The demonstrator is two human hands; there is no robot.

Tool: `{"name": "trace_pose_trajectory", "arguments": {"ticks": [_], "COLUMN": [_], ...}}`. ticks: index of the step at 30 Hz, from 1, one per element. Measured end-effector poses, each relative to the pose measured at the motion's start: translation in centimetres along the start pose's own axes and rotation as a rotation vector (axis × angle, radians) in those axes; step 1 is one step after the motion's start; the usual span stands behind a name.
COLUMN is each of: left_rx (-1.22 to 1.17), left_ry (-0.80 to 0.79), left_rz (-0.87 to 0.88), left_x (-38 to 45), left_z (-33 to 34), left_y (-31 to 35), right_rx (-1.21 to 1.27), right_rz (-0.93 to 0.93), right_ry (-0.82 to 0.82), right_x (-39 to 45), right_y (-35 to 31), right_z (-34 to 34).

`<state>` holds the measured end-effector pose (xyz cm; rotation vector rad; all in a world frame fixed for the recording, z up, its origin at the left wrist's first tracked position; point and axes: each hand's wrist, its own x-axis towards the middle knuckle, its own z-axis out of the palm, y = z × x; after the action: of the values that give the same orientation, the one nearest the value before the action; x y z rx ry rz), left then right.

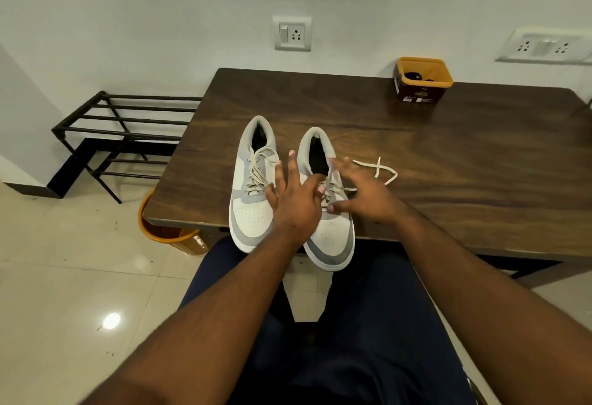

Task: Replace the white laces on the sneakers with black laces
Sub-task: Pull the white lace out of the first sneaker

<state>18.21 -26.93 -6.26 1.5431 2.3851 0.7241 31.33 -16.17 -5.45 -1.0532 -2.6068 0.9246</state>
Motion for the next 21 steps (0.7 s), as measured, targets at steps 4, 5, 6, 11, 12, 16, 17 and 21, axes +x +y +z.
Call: {"name": "trace_pose_trajectory", "arguments": {"ticks": [4, 5, 6, 11, 12, 16, 17, 21], "left_rx": [0.12, 0.139, 0.121, -0.32, -0.37, -0.306, -0.244, 0.071], "left_ry": [-0.024, -0.047, -0.055, 0.098, 0.138, 0.271, 0.257, 0.027], "left_rz": [-0.006, -0.005, -0.011, -0.202, -0.25, -0.157, -0.108, -0.032], "left_x": [2.0, 2.5, 2.8, 1.9, 1.4, 0.5, 0.8, 2.8], "left_z": [-0.7, -0.8, -0.9, -1.1, -0.9, -0.8, -1.0, -1.8], "left_y": [1.2, 1.4, 1.5, 1.0, 0.8, 0.6, 0.8, 2.0], "right_rx": [-0.085, -0.115, -0.152, -0.108, -0.078, -0.018, -0.012, 0.016], "right_rz": [0.012, 0.025, 0.029, 0.047, 0.048, 0.053, 0.056, 0.059], "right_ry": [-0.032, -0.021, -0.019, -0.018, -0.016, -0.013, -0.019, -0.031], "right_x": [-0.4, -0.4, -0.3, -0.2, -0.3, -0.2, -0.2, -0.4], "right_y": [-0.8, -0.7, -0.8, -0.7, -0.6, -0.6, -0.6, -0.8], "right_z": [1.2, 1.3, 1.2, 1.2, 1.3, 1.4, 1.4, 1.2]}}
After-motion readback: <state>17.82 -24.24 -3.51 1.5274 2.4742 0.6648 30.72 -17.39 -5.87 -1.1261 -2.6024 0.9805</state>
